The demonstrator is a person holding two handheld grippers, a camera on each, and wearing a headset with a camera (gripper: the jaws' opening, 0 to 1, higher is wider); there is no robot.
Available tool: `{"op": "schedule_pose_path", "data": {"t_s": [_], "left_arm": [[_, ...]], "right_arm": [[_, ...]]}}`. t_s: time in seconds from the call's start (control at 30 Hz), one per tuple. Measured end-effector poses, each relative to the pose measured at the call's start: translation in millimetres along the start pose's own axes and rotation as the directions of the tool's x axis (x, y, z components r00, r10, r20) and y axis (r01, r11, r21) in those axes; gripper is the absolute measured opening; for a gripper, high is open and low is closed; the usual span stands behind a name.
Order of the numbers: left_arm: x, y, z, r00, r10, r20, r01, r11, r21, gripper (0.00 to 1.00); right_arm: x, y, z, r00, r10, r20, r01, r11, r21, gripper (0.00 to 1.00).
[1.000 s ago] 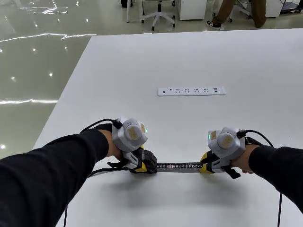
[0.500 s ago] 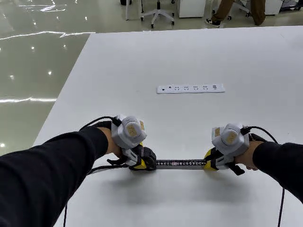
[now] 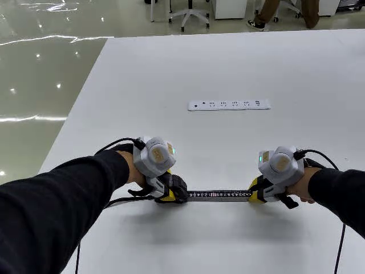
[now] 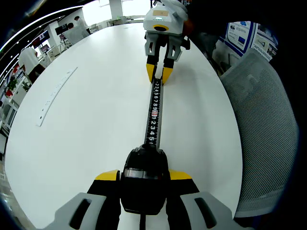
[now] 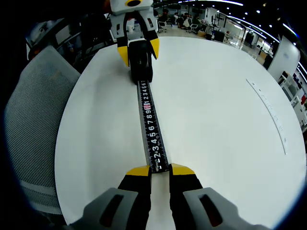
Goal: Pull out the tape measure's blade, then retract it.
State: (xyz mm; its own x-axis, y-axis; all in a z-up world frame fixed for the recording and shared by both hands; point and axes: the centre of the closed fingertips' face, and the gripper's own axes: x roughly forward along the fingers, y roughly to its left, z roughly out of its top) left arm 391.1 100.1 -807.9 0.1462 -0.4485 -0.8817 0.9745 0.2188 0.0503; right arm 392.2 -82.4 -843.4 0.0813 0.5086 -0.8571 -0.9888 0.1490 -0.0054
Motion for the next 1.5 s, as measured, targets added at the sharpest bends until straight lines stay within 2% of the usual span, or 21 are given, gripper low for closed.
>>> {"op": "schedule_pose_path", "data": {"t_s": [1.5], "left_arm": [[-0.5, 0.5, 0.0, 1.0000, 0.005, 0.002, -0.005, 1.000, -0.005, 0.33]], "right_arm": [[-24.5, -10.2, -35.2, 0.9989, -0.016, -0.043, 0.016, 1.000, 0.013, 0.08]]}}
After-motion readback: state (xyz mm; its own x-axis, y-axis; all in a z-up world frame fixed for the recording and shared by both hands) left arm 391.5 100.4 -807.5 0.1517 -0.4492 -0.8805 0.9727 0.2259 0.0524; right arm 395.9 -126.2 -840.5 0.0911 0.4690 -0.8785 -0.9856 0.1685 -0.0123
